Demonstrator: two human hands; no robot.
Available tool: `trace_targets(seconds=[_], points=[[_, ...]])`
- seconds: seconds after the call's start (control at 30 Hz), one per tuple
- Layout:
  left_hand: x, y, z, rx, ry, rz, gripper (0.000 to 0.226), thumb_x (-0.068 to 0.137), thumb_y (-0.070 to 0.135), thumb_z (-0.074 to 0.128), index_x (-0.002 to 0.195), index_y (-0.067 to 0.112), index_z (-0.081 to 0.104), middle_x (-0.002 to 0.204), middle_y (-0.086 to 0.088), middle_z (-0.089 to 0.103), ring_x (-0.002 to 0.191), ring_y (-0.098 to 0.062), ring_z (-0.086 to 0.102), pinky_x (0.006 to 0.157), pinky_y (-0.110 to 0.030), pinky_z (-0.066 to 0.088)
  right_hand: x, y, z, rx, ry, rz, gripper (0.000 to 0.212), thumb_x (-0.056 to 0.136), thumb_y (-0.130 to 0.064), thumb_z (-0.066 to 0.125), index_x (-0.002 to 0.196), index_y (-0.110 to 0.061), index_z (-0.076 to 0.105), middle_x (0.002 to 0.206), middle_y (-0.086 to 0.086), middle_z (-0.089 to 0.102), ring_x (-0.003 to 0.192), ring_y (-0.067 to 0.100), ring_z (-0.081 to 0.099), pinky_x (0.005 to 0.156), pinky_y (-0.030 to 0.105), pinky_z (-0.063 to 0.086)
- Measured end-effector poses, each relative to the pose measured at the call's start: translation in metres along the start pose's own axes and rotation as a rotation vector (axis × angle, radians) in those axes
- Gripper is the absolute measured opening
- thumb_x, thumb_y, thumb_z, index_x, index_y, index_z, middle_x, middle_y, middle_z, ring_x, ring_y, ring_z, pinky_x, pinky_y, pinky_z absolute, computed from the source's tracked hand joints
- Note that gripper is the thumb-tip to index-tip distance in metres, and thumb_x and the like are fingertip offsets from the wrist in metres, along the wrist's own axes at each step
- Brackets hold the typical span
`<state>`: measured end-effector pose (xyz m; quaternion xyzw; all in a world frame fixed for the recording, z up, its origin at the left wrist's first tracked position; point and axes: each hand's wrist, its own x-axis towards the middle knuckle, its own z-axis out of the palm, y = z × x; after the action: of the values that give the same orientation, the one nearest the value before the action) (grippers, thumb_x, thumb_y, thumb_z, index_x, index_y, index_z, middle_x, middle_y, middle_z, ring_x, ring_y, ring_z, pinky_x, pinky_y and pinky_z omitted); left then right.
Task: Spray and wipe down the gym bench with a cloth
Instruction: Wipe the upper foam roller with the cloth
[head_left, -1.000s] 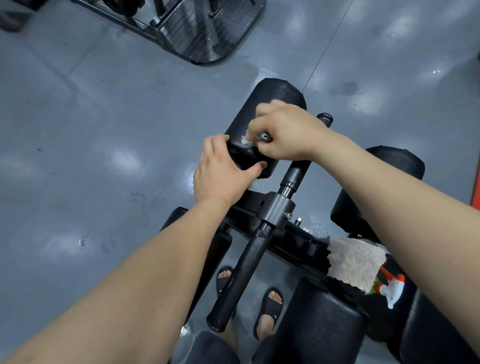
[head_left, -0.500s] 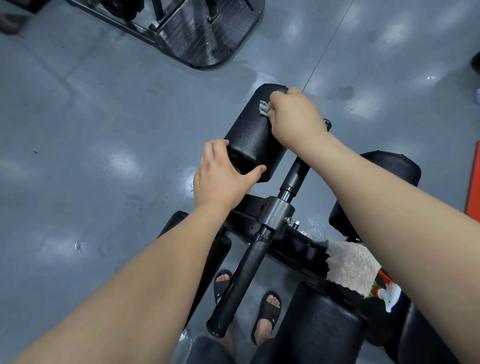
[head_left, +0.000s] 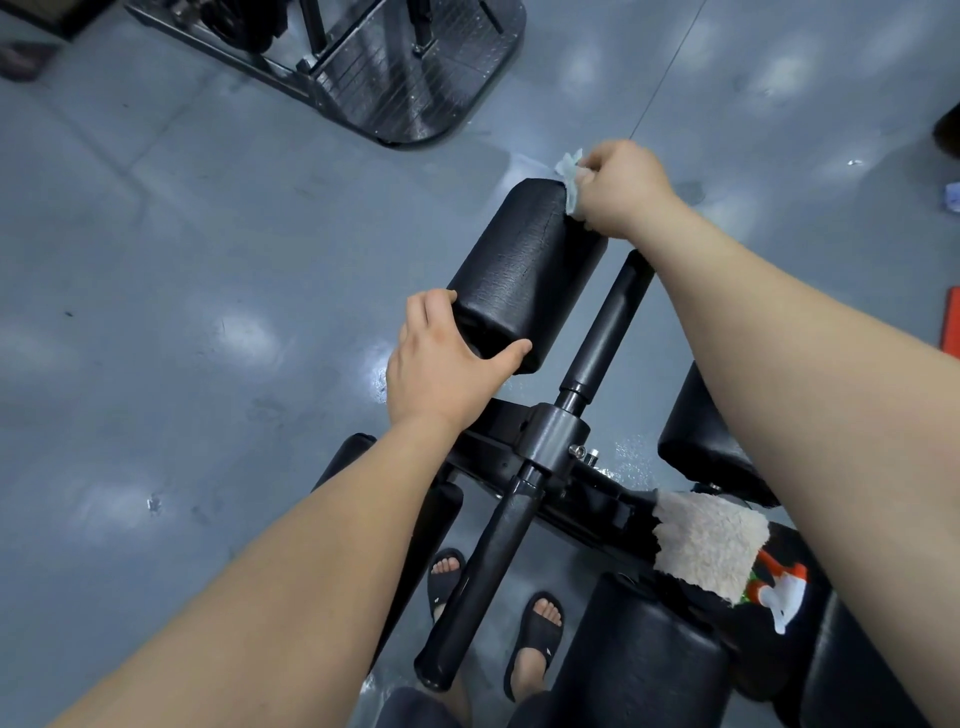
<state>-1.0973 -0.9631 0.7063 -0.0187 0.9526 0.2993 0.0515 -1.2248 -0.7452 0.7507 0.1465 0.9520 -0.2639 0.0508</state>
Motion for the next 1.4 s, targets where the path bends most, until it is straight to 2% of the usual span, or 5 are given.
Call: trace_targets(seconds=[0.13,0.4,0.77,1.1,1.4], points=[[0.001,0.000,0.000,0.009,0.001,-0.004,0.087,0.071,0.075,0.071,0.134,0.025,0.040,0.135,0.011,0.040,0.123,-0.017,0.051,0.095,-0.038,0.044,-0.008,0.002,-0.021,-0.100,-0.218,-0.086,0.029,0.088,-0.021,0.060,0.116,-0.019,0.069,0.104,0.005,0.068,0.096,0.026,0.061,0.081,0.029,0.048],[0.002,0.000,0.001,0.015,0.009,0.005,0.085,0.070,0.075,0.073,0.132,0.024,0.042,0.134,0.009,0.041,0.121,-0.019,0.052,0.092,-0.040,0.047,-0.009,0.002,-0.009,-0.223,-0.112,-0.194,0.033,0.095,-0.031,0.063,0.123,-0.015,0.063,0.122,0.012,0.065,0.116,0.033,0.056,0.087,0.031,0.041],[0.003,-0.002,0.004,-0.029,0.026,-0.072,0.090,0.075,0.074,0.064,0.145,0.023,0.039,0.143,0.004,0.044,0.131,-0.020,0.048,0.102,-0.039,0.043,-0.047,0.000,0.004,-0.327,-0.234,-0.335,0.014,0.085,-0.028,0.062,0.081,-0.018,0.054,0.072,-0.007,0.053,0.082,0.027,0.055,0.068,0.033,0.046],[0.002,-0.002,0.003,0.011,0.000,-0.005,0.086,0.070,0.077,0.068,0.135,0.026,0.041,0.135,0.008,0.041,0.121,-0.019,0.052,0.094,-0.039,0.047,-0.016,0.013,-0.002,-0.180,0.014,-0.144,0.030,0.100,-0.026,0.052,0.127,-0.015,0.057,0.119,0.016,0.064,0.112,0.036,0.056,0.080,0.034,0.041],[0.004,-0.004,0.004,-0.009,0.027,-0.012,0.069,0.079,0.069,0.062,0.132,0.027,0.046,0.134,0.007,0.042,0.119,-0.021,0.053,0.092,-0.040,0.047,-0.028,0.003,0.004,-0.262,-0.166,-0.284,0.020,0.095,-0.030,0.059,0.111,-0.018,0.061,0.099,0.002,0.061,0.095,0.028,0.052,0.075,0.030,0.037]])
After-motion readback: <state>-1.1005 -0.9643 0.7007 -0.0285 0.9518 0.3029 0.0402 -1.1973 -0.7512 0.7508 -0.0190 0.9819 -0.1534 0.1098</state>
